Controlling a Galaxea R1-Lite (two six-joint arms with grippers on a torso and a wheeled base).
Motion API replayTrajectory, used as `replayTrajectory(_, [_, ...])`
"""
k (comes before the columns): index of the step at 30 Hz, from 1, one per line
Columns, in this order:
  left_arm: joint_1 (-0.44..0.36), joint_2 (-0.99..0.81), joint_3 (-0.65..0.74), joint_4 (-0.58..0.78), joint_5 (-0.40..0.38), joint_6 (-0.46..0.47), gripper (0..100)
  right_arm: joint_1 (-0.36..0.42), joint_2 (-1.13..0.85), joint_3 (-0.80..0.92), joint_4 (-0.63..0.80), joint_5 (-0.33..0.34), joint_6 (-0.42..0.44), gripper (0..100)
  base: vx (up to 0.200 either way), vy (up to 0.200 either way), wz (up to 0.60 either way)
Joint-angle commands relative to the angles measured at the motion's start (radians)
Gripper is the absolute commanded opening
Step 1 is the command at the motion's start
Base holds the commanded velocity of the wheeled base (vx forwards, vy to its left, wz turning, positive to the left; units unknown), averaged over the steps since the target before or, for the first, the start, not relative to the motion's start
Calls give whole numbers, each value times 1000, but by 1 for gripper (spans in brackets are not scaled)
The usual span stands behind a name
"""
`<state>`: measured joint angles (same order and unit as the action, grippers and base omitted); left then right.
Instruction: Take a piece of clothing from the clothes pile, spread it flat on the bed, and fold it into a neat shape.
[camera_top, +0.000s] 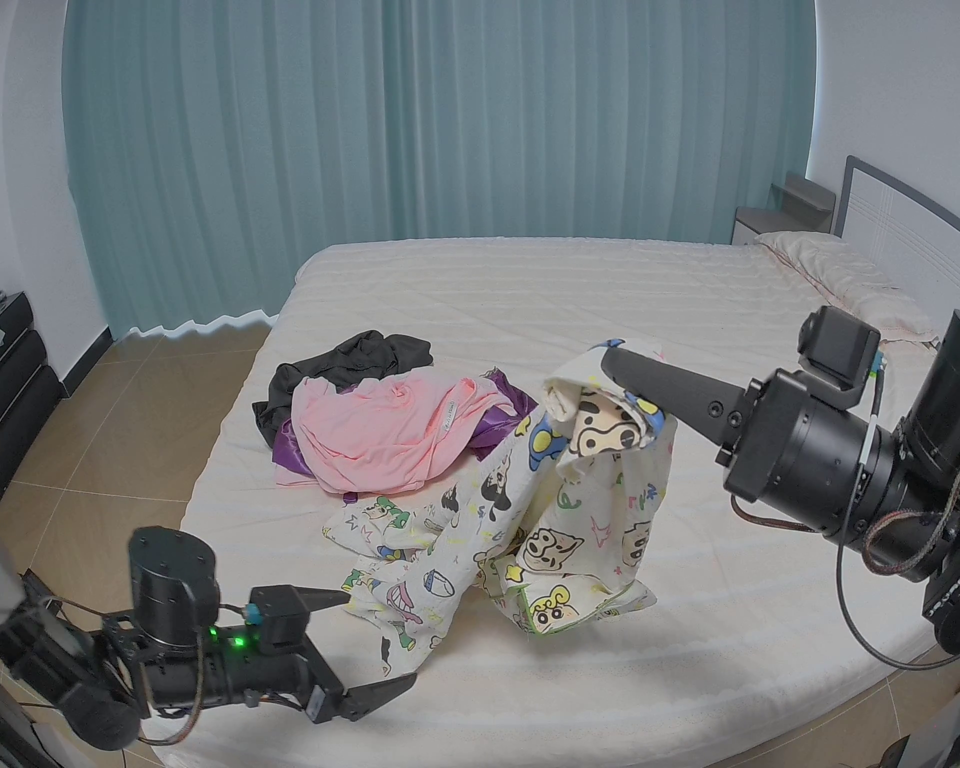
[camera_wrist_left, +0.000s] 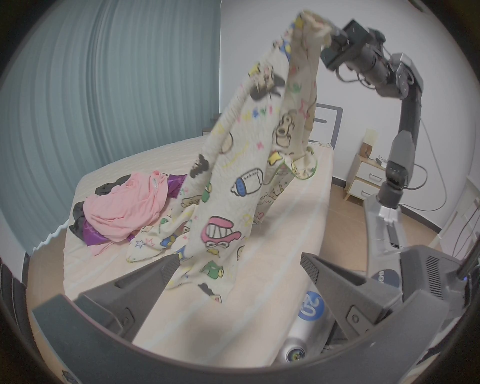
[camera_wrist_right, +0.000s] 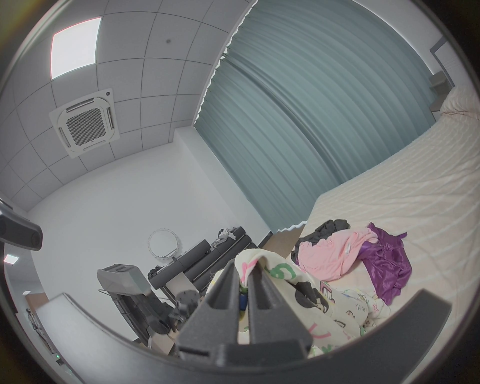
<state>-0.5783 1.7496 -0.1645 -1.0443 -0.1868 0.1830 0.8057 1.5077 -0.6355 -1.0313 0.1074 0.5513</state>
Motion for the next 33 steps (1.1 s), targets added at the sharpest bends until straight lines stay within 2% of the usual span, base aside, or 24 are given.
replayTrajectory(1, [-126, 324, -46, -191, 225, -115, 100, 4, 71, -24, -50, 0, -4, 0, 0, 0, 0])
replayTrajectory(4, [-124, 369, -64, -243, 279, -143, 100, 3, 68, -24, -47, 0, -2, 0, 0, 0, 0])
replayTrajectory(6, [-124, 426, -95, -272, 365, -180, 100, 0, 63, -19, -43, -2, -2, 0, 0, 0, 0])
replayTrajectory(9, [-124, 472, -113, -298, 432, -217, 100, -2, 60, -15, -44, -2, -1, 0, 0, 0, 0])
replayTrajectory(19, [-124, 590, -127, -419, 443, -229, 100, -14, 51, -24, -43, -3, 6, 0, 0, 0, 0])
replayTrajectory(21, [-135, 631, -110, -514, 441, -244, 100, -14, 42, -23, -39, -3, 7, 0, 0, 0, 0])
replayTrajectory(27, [-153, 662, -125, -527, 454, -272, 100, -16, 37, -18, -39, -5, 7, 0, 0, 0, 0])
replayTrajectory(30, [-146, 702, -164, -527, 512, -277, 100, -16, 23, -13, -38, -3, 9, 0, 0, 0, 0])
replayTrajectory(33, [-138, 726, -211, -527, 533, -312, 100, -16, 16, -10, -36, -3, 10, 0, 0, 0, 0])
